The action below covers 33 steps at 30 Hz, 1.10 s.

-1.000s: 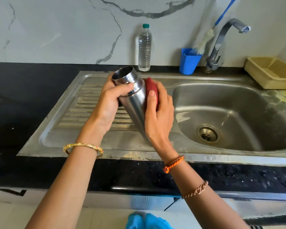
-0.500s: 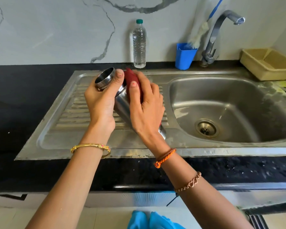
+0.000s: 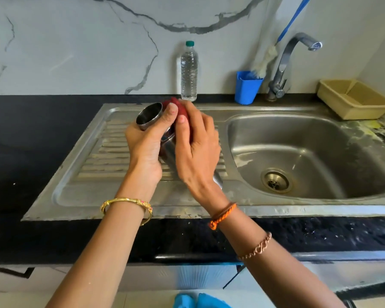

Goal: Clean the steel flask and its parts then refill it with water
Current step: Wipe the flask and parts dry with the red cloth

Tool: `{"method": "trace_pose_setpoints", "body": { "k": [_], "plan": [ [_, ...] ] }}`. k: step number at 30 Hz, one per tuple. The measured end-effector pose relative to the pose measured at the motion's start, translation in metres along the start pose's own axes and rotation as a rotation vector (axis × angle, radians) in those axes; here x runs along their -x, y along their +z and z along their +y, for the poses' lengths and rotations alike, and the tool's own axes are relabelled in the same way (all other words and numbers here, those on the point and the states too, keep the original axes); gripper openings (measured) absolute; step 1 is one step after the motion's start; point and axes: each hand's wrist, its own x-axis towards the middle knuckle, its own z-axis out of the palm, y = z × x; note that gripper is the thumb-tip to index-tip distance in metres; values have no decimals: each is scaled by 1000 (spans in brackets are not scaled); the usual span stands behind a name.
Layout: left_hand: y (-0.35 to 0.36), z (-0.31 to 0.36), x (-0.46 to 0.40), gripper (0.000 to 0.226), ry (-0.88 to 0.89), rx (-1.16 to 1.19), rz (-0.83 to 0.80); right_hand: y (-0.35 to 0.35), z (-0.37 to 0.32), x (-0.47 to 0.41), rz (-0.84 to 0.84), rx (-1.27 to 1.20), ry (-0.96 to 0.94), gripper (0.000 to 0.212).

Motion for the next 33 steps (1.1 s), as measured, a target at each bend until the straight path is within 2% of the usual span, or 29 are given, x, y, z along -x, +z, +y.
{"method": "trace_pose_setpoints", "body": {
  "k": [2,4,7,10,12,15,17,18,20,23,28,33],
  "plan": [
    [2,-1,0,15,8,39,18,0,3,1,14,3,-102,51],
    [3,-3,-1,18,39,37,35,-2,26,4,26,6,-136,51],
    [-3,-6,-5,14,86,94,53,-11,69,11,-66,80,66,57],
    [-6,-11,-6,12,140,94,-54,-19,83,17,-122,93,276,59],
    [-4,-14,-10,16,173,41,-151,-17,65,6,-97,26,231,55],
    [0,-18,-20,49,171,30,-269,-19,28,-20,-122,-83,-7,50],
    [2,-15,-32,66,149,98,-333,-21,13,-45,-199,-69,-131,43],
    [2,-12,-38,71,138,142,-360,-21,12,-58,-280,-74,-131,41],
    [5,-7,-49,71,145,170,-423,-19,16,-81,-506,-157,-2,38],
    [8,-8,-60,57,124,177,-500,-20,27,-101,-780,-360,238,30],
    [13,-20,-73,51,-15,248,-415,-31,52,-112,-869,-388,599,36],
    [18,-22,-89,18,-1,308,-337,-44,69,-129,-970,-298,637,32]
  ]
}}
